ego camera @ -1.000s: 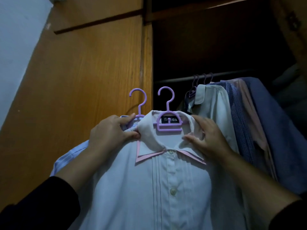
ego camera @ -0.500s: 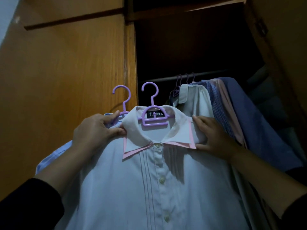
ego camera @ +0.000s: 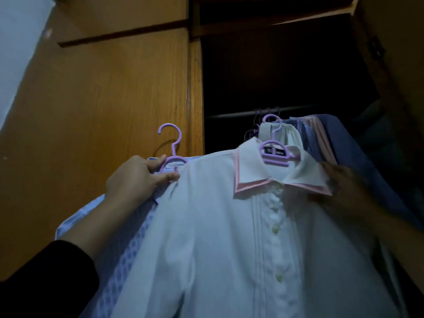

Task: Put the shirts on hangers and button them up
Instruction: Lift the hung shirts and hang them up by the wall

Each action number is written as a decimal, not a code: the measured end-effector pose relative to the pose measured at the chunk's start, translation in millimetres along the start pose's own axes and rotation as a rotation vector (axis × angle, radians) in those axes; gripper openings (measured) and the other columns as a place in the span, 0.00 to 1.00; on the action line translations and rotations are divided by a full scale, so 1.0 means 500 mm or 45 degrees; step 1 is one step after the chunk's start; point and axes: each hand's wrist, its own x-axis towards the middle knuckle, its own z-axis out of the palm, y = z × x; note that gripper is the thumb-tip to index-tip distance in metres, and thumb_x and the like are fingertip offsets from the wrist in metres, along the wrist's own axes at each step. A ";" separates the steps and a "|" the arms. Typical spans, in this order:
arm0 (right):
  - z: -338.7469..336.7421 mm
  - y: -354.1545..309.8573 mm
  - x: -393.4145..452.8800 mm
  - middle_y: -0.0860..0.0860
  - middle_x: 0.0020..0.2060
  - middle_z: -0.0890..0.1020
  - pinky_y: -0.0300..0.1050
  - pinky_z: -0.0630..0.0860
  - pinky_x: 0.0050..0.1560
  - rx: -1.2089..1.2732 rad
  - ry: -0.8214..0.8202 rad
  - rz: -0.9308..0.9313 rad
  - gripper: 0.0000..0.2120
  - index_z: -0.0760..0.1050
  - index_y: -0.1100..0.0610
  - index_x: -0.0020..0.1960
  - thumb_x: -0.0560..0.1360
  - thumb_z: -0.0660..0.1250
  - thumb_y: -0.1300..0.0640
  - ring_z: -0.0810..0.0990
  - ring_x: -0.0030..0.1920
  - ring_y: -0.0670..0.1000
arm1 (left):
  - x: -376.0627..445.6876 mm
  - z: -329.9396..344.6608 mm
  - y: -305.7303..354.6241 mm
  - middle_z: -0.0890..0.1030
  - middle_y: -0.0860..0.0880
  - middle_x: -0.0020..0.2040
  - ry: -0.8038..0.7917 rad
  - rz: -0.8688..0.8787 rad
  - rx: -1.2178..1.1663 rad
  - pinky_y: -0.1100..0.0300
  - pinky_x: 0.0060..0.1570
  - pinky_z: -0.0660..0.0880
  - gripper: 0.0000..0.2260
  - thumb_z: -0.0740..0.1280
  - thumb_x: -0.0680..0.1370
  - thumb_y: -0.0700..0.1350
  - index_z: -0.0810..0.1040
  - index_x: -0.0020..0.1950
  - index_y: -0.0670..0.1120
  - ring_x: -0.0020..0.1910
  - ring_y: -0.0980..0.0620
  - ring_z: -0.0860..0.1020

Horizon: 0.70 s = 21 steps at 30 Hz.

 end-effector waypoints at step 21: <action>0.009 -0.128 0.094 0.60 0.62 0.73 0.54 0.63 0.60 -0.750 0.211 -0.080 0.41 0.65 0.57 0.71 0.63 0.77 0.47 0.69 0.63 0.62 | -0.004 -0.004 0.017 0.66 0.54 0.51 0.126 0.122 0.361 0.59 0.35 0.65 0.33 0.69 0.64 0.70 0.70 0.68 0.64 0.46 0.54 0.69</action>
